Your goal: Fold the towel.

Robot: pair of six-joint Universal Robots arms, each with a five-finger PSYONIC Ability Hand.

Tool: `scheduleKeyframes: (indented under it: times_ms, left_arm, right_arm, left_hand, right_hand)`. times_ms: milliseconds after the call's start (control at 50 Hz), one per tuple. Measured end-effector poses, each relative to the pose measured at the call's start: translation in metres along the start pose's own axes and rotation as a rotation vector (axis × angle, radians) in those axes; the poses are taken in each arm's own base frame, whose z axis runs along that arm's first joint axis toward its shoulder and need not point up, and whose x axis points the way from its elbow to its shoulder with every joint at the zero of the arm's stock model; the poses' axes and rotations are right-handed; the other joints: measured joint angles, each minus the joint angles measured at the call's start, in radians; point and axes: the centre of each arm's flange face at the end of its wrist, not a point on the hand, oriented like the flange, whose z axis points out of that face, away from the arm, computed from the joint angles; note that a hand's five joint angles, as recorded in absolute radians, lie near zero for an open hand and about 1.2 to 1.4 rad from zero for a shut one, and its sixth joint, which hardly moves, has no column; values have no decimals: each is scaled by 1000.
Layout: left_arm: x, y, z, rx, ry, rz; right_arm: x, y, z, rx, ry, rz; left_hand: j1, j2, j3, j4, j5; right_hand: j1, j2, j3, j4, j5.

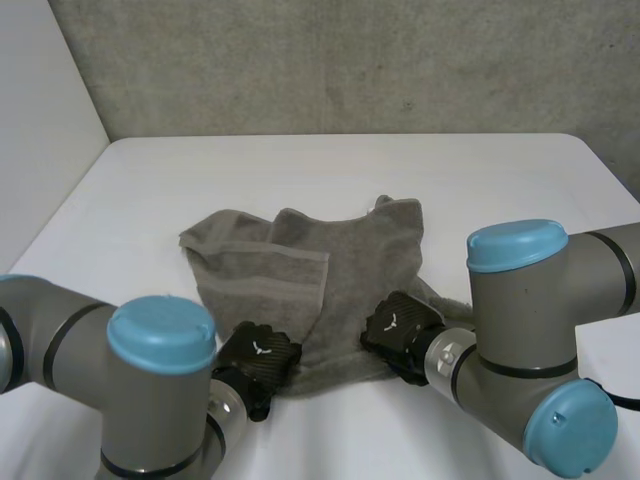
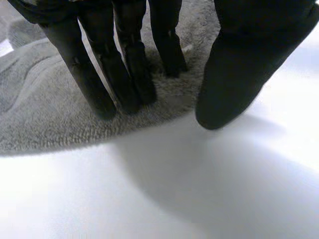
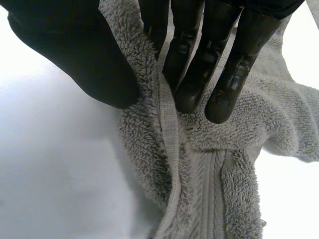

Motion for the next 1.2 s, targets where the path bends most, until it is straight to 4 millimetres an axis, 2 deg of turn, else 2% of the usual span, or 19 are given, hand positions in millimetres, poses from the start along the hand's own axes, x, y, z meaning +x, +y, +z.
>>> scheduleKeyframes:
  times_ms: [20, 40, 60, 80, 100, 220, 300, 420, 560, 640, 660, 820, 960, 1200]
  left_arm:
    - [-1, -3, -1, -1, 1, -7]
    - [-3, -7, -2, 3, 0, -13]
    - [-4, -10, -3, 8, -2, -17]
    - [-7, -19, -5, 27, -7, -23]
    - [-9, -24, -6, 40, -10, -26]
    - [-27, -64, -12, 173, -52, -32]
    - [-39, -86, -7, 249, -64, -7]
    - [-58, -106, 23, 325, -20, 119]
    - [-68, -112, 66, 337, 76, 255]
    - [-70, -112, 79, 314, 112, 271]
    - [-71, -110, 89, 281, 153, 272]
    - [-64, -105, 110, 237, 271, 256]
    - [-59, -100, 127, 258, 305, 255]
    - [-55, -88, 140, 243, 303, 304]
  right_arm:
    - [0, 0, -2, 2, 3, 1]
    - [-1, 0, -4, 4, 4, 2]
    - [-1, 0, -5, 6, 5, 2]
    - [-2, 0, -9, 10, 10, 2]
    - [-3, 0, -10, 12, 11, 2]
    - [-10, 7, -18, 17, 23, -1]
    - [-12, 15, -20, 11, 37, 4]
    - [-11, 27, -23, -7, 55, 23]
    - [-13, 35, -26, -9, 30, 44]
    - [-15, 36, -26, -7, 20, 48]
    - [-16, 37, -26, -4, 14, 50]
    - [-21, 37, -25, 7, 10, 46]
    - [-23, 38, -24, 7, 8, 45]
    - [-23, 40, -24, 5, 11, 48]
  left_hand:
    - [-75, -121, -146, -153, -128]
    - [-75, -121, -146, -153, -128]
    - [-273, -318, -335, -324, -331]
    - [-431, -380, -391, -392, -396]
    - [-472, -424, -435, -436, -438]
    - [-558, -536, -549, -548, -552]
    - [-568, -546, -557, -556, -561]
    - [-568, -544, -556, -554, -557]
    - [-526, -499, -512, -511, -513]
    - [-491, -465, -478, -476, -477]
    - [-461, -434, -446, -445, -446]
    - [-436, -408, -420, -419, -420]
    - [-427, -398, -410, -409, -410]
    - [-262, -234, -248, -244, -249]
  right_hand:
    - [0, 0, 0, 0, 0]
    - [0, 0, 0, 0, 0]
    - [0, 0, 0, 0, 1]
    - [0, 0, 0, 0, 2]
    - [0, 0, 0, 0, 2]
    - [0, 0, 0, 0, 3]
    - [0, 0, 0, 0, 4]
    - [0, 0, 0, 0, 4]
    - [0, 0, 0, 0, 4]
    - [0, 0, 0, 0, 4]
    - [0, 0, 0, 0, 4]
    - [0, 0, 0, 0, 4]
    - [1, 0, 0, 0, 4]
    - [1, 0, 0, 0, 4]
